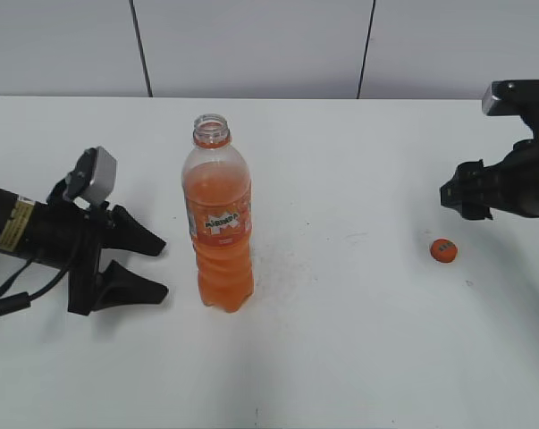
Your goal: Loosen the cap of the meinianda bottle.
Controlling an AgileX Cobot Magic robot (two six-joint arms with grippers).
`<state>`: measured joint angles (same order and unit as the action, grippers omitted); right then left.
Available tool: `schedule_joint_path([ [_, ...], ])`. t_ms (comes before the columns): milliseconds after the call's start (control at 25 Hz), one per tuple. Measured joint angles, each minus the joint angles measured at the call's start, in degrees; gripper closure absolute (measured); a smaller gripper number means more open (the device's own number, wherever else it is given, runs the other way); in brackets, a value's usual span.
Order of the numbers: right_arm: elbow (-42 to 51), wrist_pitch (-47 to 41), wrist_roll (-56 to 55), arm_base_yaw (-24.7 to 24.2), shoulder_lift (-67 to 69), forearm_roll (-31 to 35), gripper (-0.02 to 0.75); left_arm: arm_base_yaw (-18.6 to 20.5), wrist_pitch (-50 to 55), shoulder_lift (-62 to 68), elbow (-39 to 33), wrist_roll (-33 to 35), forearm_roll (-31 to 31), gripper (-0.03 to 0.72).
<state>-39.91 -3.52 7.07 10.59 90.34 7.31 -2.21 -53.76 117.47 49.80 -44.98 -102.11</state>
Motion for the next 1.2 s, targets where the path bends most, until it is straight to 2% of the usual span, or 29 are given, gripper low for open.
schedule_joint_path([
  [160, 0.0, 0.0, 1.2, 0.0, -5.0, -0.2, 0.141, 3.0, 2.6, -5.1, 0.0, -7.5, -0.2, 0.181],
  [280, -0.6, -0.2, 2.5, 0.0, -7.9, -2.1, 0.141, 3.4, 9.1, -11.2, 0.0, -11.1, 0.6, 0.208],
  [480, -6.2, -3.7, 3.1, 0.0, -9.1, -6.1, 0.141, 3.2, 28.9, -22.7, 0.0, -12.3, 11.7, 0.214],
  [680, -14.6, -12.5, 2.8, -0.1, -9.1, -10.7, 0.146, 3.2, 47.3, -30.1, 1.9, -12.3, 16.3, 0.217],
  [800, -19.7, -19.9, -1.6, -0.4, -9.1, -16.9, 0.153, 3.2, 57.8, -31.3, 3.2, -12.2, 23.9, 0.218],
  [840, -21.5, -23.1, -3.8, -0.6, -9.0, -20.0, 0.153, 3.2, 61.3, -31.3, 3.6, -10.6, 27.2, 0.222],
  [920, -24.3, -29.0, -8.0, -1.0, -8.8, -25.3, 0.153, 3.2, 67.6, -31.3, 4.3, -2.1, 39.0, 0.231],
  [1000, -26.9, -35.3, -9.5, -1.2, -8.3, -27.9, 0.153, 3.2, 74.5, -31.3, 5.7, 13.5, 53.4, 0.237],
  [1080, -29.3, -41.3, -9.9, -1.4, -7.7, -27.9, 0.153, 3.3, 81.8, -31.3, 8.0, 28.4, 68.6, 0.241],
  [1120, -30.6, -44.5, -9.6, -1.5, -7.4, -26.9, 0.153, 3.3, 85.7, -31.2, 9.4, 34.6, 73.8, 0.241],
  [1200, -32.5, -49.7, -6.1, -2.2, -6.9, -21.8, 0.153, 3.3, 92.5, -31.2, 12.6, 42.3, 83.3, 0.241],
])
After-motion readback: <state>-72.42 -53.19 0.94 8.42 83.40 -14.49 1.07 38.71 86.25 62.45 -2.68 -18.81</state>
